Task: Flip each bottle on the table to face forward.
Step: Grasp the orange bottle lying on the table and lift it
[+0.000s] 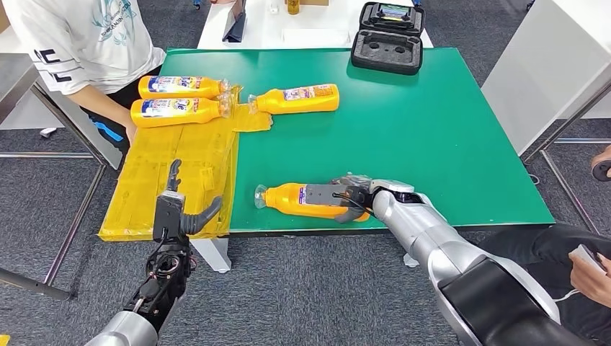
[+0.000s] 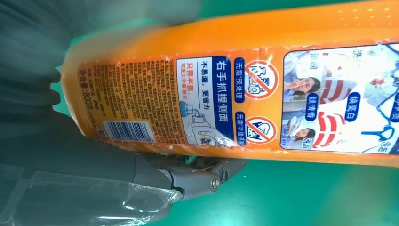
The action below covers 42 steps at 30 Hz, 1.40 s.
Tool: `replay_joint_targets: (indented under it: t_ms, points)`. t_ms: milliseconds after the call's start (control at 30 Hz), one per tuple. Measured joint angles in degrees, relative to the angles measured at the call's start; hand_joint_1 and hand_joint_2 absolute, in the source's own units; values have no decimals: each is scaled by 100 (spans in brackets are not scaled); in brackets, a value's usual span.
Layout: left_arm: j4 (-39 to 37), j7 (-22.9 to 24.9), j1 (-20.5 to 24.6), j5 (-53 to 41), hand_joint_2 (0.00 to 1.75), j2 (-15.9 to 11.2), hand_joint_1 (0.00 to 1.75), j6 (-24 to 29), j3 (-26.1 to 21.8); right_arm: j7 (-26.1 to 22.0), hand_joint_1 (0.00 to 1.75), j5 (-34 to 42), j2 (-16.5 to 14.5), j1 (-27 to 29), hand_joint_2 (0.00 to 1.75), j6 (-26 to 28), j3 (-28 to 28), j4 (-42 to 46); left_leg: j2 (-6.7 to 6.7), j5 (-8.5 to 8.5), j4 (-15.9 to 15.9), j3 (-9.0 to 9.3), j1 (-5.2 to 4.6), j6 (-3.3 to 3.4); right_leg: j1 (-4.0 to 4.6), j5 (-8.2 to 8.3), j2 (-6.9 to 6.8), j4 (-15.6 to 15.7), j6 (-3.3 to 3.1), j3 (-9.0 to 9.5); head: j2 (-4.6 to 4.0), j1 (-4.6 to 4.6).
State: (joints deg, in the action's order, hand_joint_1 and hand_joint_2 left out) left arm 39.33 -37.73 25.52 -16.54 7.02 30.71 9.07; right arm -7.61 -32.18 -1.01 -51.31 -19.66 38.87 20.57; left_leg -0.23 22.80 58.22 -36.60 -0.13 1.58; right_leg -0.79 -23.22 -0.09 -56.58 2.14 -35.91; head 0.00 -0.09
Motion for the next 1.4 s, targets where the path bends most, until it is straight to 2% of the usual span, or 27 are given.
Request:
replay_joint_targets:
  t_ms: [367,600,700,800,967,1133,1400]
  points:
    - [-57,-6,16,50,175,0,0,2,13,-61,168,-6,44,12,175,-38,45,-19,0,0,0,1,0,0,0,0,0,0,0,0,0,0]
    - [-83,-6,15,83,175,0,0,27,13,-118,174,4,59,22,175,24,71,-26,0,0,0,0,0,0,0,0,0,0,0,1,0,0]
    - [-63,-6,-15,120,175,-4,0,52,12,-365,174,124,60,45,175,322,57,-19,0,0,0,-1,0,0,0,0,0,0,0,2,0,1]
    - [67,-11,-138,235,175,-22,0,-3,2,-877,173,395,58,99,175,837,-66,89,0,0,0,-2,0,0,0,0,1,-1,1,1,0,0]
    - [659,-39,-538,765,175,-85,0,-486,-165,-1777,171,873,60,380,175,1661,-525,886,1,1,0,-2,3,-1,3,-2,1,-1,-1,0,0,-1]
    - [1493,52,-1047,1500,175,-141,0,-1183,-456,-2126,172,998,37,904,175,2284,-1011,2008,0,4,-2,-3,5,-3,4,-5,0,-1,-4,-1,0,0]
    - [2490,383,-1578,2252,175,-164,0,-2377,-587,-2649,166,1214,-113,1456,175,2469,-1443,2886,-1,3,-2,-3,4,-3,2,-4,0,1,-4,0,0,1]
